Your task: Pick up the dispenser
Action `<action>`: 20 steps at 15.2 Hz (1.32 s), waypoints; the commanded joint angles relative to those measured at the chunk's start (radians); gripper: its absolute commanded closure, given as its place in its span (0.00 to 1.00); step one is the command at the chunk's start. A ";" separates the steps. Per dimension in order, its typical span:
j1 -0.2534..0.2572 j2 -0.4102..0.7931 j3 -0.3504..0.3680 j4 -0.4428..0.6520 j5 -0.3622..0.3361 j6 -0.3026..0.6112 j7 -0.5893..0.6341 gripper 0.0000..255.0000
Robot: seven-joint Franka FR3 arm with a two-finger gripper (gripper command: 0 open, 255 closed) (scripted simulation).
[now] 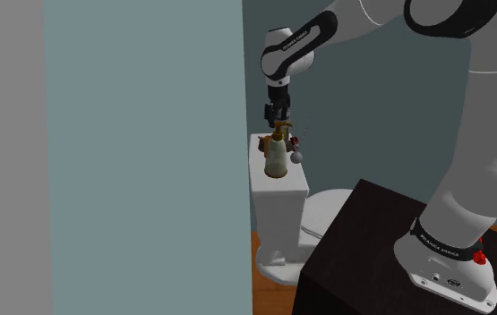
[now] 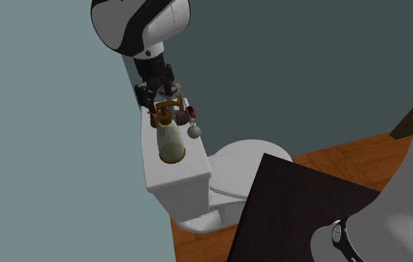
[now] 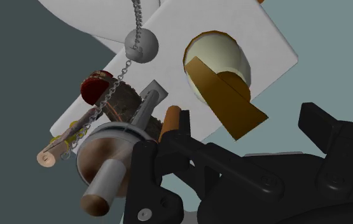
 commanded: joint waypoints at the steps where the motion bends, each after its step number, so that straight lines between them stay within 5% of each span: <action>1: -0.002 0.019 0.001 0.003 0.002 0.018 -0.003 0.00; 8: -0.003 0.058 0.003 -0.022 0.007 0.081 -0.004 0.00; 9: -0.003 0.057 0.003 -0.025 0.007 0.083 -0.004 1.00; 20: -0.003 0.043 0.002 -0.014 0.005 0.058 -0.004 1.00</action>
